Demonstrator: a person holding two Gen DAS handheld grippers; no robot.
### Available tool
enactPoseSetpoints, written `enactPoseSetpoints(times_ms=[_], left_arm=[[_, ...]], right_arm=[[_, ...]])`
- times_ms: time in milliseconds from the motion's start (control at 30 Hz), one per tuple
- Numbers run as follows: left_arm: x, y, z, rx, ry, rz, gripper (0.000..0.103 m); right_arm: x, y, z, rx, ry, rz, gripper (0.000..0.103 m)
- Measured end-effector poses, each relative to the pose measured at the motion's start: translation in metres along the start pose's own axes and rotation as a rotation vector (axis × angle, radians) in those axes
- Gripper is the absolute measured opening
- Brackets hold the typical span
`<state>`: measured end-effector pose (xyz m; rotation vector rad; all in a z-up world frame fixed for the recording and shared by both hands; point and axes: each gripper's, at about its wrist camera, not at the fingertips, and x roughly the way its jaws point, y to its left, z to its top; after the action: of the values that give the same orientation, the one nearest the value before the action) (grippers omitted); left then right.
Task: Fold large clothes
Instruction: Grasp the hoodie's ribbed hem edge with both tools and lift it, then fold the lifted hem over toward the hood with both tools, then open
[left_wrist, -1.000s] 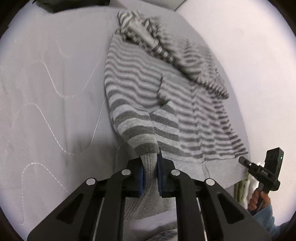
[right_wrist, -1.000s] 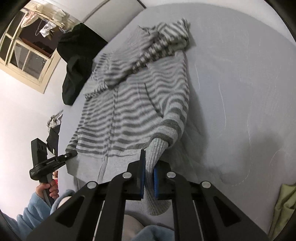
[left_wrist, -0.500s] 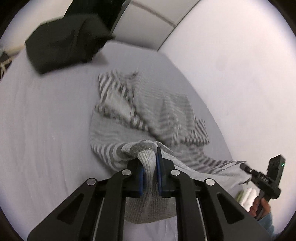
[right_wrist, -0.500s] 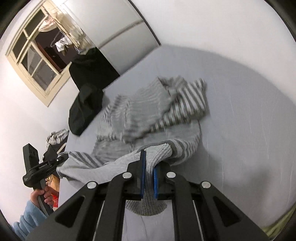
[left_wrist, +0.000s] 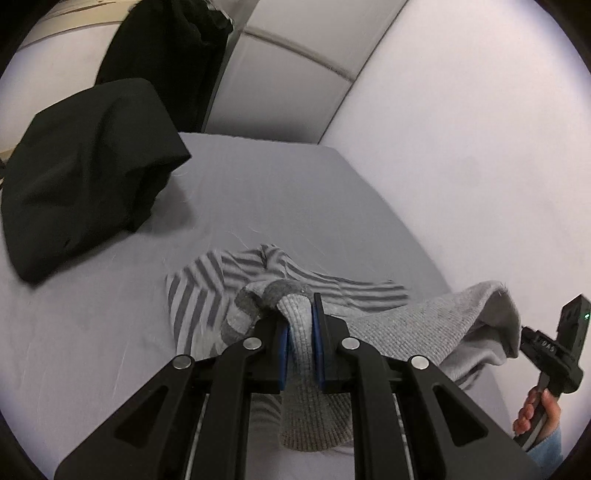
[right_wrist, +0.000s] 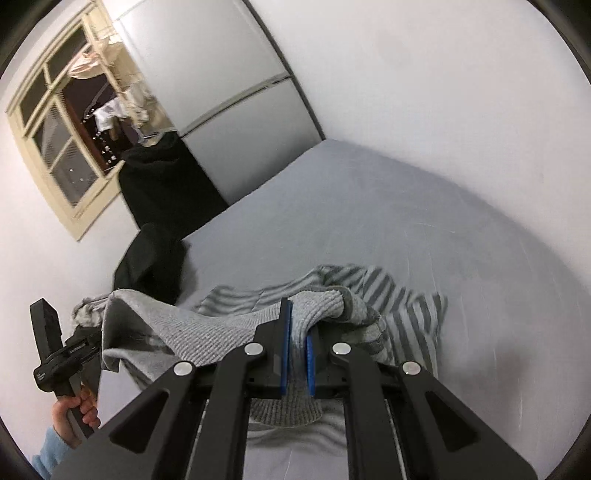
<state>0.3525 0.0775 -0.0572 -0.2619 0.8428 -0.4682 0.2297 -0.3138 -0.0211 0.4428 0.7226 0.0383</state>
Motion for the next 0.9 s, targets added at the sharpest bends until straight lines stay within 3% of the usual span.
enactPoseSetpoints(times_ms=[367, 700, 800, 833, 867, 900], left_arm=[[0.135, 0.033, 0.016, -0.019, 0.187, 0.053, 0.018], [0.158, 0.048, 0.015, -0.036, 0.281, -0.013, 0.022], [0.16, 0.051, 0.026, -0.067, 0.312, -0.058, 0.038], [0.156, 0.05, 0.03, -0.085, 0.328, -0.08, 0.052], [0.154, 0.048, 0.034, -0.089, 0.338, -0.092, 0.064], [0.15, 0.044, 0.037, -0.084, 0.347, -0.099, 0.069]], right_arm=[[0.136, -0.056, 0.011, 0.077, 0.154, -0.094, 0.008], [0.176, -0.069, 0.009, 0.077, 0.247, -0.114, 0.012], [0.176, -0.064, 0.016, 0.08, 0.272, -0.127, 0.018], [0.173, -0.06, 0.018, 0.064, 0.281, -0.133, 0.02], [0.171, -0.054, 0.022, 0.043, 0.294, -0.133, 0.029], [0.17, -0.048, 0.026, 0.027, 0.302, -0.126, 0.04]])
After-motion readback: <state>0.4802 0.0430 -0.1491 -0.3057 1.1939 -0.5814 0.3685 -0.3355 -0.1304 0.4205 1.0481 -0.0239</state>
